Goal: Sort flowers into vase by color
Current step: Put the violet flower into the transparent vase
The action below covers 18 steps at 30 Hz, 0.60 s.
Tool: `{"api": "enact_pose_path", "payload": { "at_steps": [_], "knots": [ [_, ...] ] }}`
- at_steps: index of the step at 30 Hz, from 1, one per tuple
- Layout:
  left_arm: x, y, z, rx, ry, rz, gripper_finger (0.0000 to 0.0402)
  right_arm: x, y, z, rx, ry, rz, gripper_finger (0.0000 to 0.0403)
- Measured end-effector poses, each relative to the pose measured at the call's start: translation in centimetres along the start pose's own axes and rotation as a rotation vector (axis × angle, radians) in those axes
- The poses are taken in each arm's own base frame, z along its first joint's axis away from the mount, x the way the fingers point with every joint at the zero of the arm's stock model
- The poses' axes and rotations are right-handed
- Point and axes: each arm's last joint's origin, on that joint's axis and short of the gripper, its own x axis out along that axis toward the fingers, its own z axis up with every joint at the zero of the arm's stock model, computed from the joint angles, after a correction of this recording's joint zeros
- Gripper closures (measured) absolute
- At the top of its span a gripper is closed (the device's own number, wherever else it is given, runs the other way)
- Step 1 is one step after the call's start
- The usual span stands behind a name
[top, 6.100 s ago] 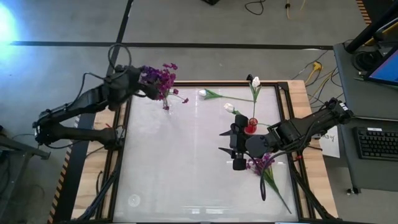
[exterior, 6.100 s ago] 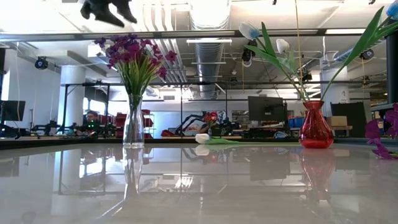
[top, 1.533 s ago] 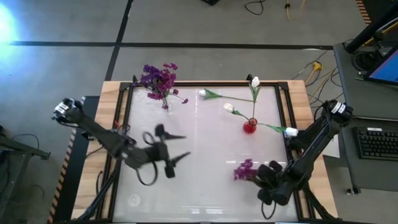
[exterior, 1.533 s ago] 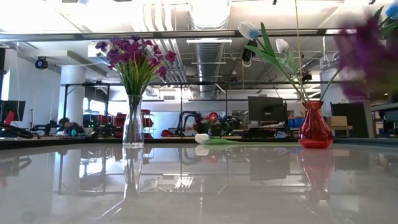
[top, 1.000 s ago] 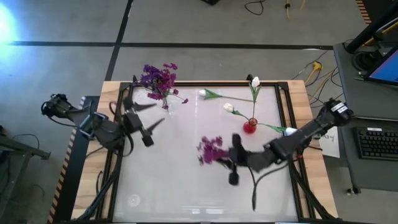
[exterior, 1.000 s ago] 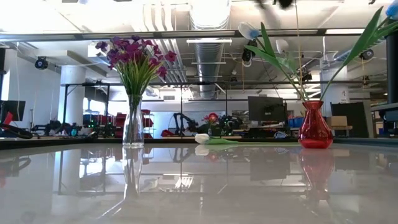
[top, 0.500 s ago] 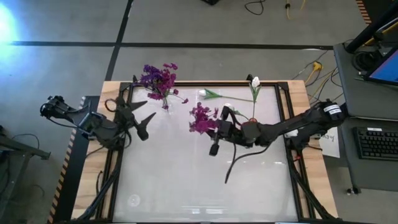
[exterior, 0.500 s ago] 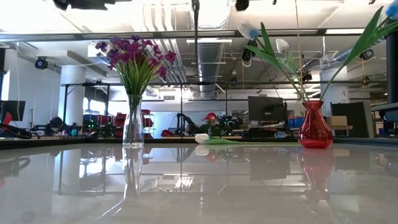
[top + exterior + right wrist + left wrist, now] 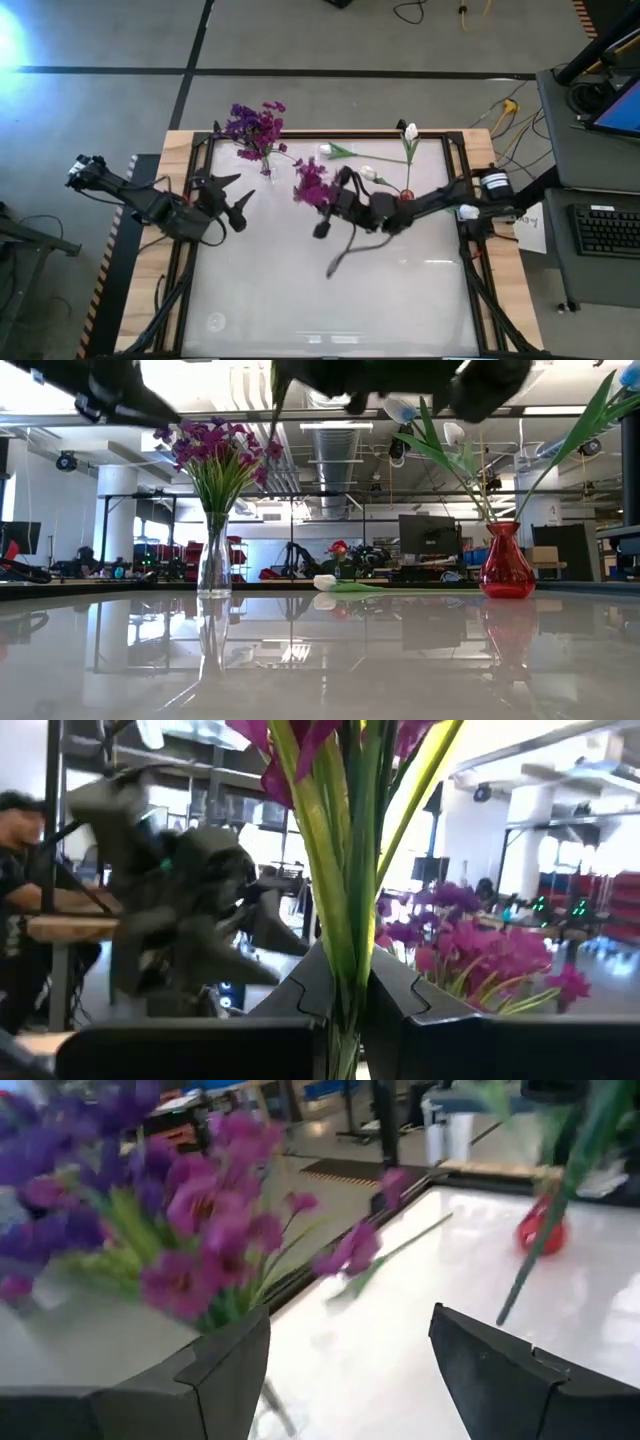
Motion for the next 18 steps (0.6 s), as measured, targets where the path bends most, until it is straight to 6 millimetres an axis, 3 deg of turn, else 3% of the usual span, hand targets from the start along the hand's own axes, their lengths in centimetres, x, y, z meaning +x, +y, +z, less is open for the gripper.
{"api": "enact_pose_path", "payload": {
  "at_steps": [9,14,18],
  "knots": [
    [2.1,0.4,-4.0,-0.044,0.051,0.082,0.0141,4.8,-3.1,-2.0,0.033,0.009,-0.053,0.0381],
    [3.9,0.1,-4.2,-0.075,0.066,-0.114,0.0141,6.0,-3.4,-2.0,-0.045,0.085,-0.049,0.0381],
    [5.6,1.0,-4.3,-0.062,0.016,-0.132,0.0141,6.1,-3.5,-2.0,-0.069,0.092,-0.049,0.0381]
  ]
}}
